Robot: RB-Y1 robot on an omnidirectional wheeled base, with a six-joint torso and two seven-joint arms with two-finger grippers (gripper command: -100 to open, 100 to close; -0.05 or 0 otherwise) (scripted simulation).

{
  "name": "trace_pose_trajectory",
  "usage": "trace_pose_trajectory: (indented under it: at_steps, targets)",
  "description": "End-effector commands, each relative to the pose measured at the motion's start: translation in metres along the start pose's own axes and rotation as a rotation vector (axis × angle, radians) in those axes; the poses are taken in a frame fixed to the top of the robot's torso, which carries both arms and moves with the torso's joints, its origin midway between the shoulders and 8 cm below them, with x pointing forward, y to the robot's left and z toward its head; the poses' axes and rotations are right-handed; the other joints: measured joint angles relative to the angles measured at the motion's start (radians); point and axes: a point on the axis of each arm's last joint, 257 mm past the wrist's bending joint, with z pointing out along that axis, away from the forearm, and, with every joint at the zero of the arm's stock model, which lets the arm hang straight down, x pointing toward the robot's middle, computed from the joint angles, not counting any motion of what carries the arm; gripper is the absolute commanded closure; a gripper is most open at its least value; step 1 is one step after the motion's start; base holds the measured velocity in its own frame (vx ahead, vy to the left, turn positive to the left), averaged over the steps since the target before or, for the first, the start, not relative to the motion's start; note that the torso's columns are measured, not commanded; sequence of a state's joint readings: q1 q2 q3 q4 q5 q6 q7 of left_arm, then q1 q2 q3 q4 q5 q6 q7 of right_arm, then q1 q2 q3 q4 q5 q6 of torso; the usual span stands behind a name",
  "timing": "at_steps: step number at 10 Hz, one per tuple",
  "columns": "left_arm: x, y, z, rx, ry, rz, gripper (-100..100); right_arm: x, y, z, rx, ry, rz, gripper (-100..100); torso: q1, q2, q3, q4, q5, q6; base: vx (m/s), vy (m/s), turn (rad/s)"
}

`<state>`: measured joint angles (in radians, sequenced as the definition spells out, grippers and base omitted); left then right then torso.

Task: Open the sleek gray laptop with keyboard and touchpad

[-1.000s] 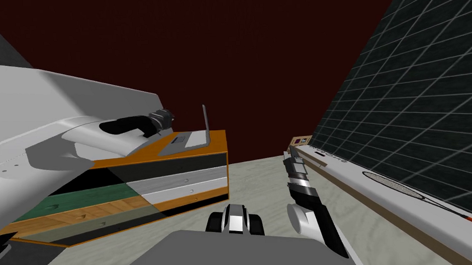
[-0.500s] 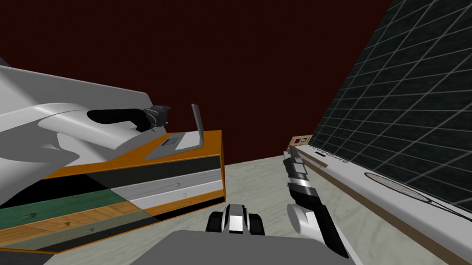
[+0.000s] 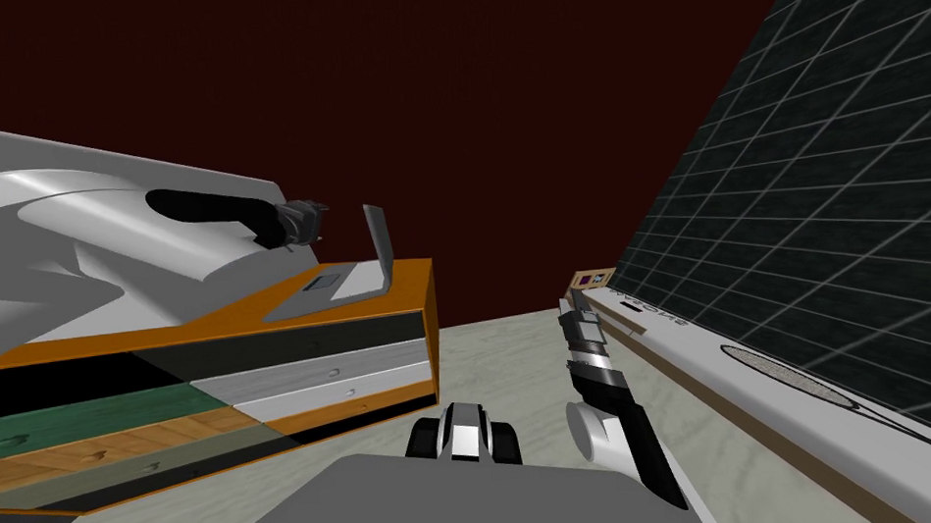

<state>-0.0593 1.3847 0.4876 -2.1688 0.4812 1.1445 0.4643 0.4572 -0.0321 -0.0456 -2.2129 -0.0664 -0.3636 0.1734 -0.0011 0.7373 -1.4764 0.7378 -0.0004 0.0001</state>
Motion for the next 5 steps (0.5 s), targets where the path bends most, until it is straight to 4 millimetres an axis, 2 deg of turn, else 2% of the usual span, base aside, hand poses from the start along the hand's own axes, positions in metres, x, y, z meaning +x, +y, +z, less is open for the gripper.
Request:
trace_pose_trajectory:
  at_steps: [1, 5]
  targets:
    - [-0.011, -0.003, -0.003, -0.040, -0.017, 0.016, -100, 0.000, 0.000, 0.000, 0.000, 0.000, 0.000, 0, 0.001, 0.000, 0.000, 0.000, 0.000, 0.000, 0.057, -0.111, 0.000]
    - [-0.025, -0.010, -0.010, -0.087, -0.038, 0.037, -100, 0.000, 0.000, 0.000, 0.000, 0.000, 0.000, 0, 0.002, 0.001, 0.001, 0.000, 0.001, 0.000, 0.061, -0.091, 0.001]
